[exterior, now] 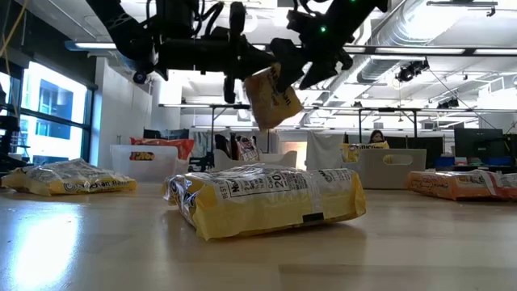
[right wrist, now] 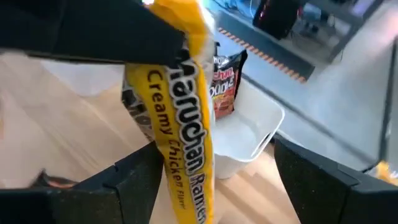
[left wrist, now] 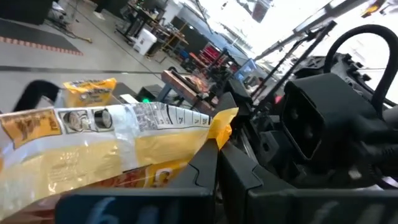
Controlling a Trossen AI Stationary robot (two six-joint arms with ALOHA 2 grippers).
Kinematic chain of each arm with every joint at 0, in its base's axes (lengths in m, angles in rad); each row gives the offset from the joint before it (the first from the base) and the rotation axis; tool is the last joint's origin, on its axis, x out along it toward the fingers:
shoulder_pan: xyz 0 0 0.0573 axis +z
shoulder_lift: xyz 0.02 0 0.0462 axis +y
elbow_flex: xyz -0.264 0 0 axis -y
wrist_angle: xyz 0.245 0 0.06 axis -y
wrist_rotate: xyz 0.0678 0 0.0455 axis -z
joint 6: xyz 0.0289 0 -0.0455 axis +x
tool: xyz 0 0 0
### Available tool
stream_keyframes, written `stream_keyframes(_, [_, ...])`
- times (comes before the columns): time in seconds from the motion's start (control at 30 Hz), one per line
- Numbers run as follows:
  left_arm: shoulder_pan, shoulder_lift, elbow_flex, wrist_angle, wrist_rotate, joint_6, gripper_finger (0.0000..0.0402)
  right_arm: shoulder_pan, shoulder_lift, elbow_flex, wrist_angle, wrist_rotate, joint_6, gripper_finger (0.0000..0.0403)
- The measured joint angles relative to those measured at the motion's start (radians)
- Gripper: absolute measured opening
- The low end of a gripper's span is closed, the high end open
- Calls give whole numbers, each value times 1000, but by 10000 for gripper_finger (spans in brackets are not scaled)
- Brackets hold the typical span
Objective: Sort Maruchan noodles
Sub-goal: Put the yellow noodle pack into the gray bin
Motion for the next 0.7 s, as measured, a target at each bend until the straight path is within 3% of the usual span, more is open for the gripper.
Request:
stream_keyframes(0.33, [-1, 0, 0, 41, 73, -17, 0, -12, 7, -59, 171, -51, -195, 267])
stream_keyframes(0.7, [-1, 0, 1, 34, 58, 16, 1, -11, 7, -59, 175, -40, -189, 137])
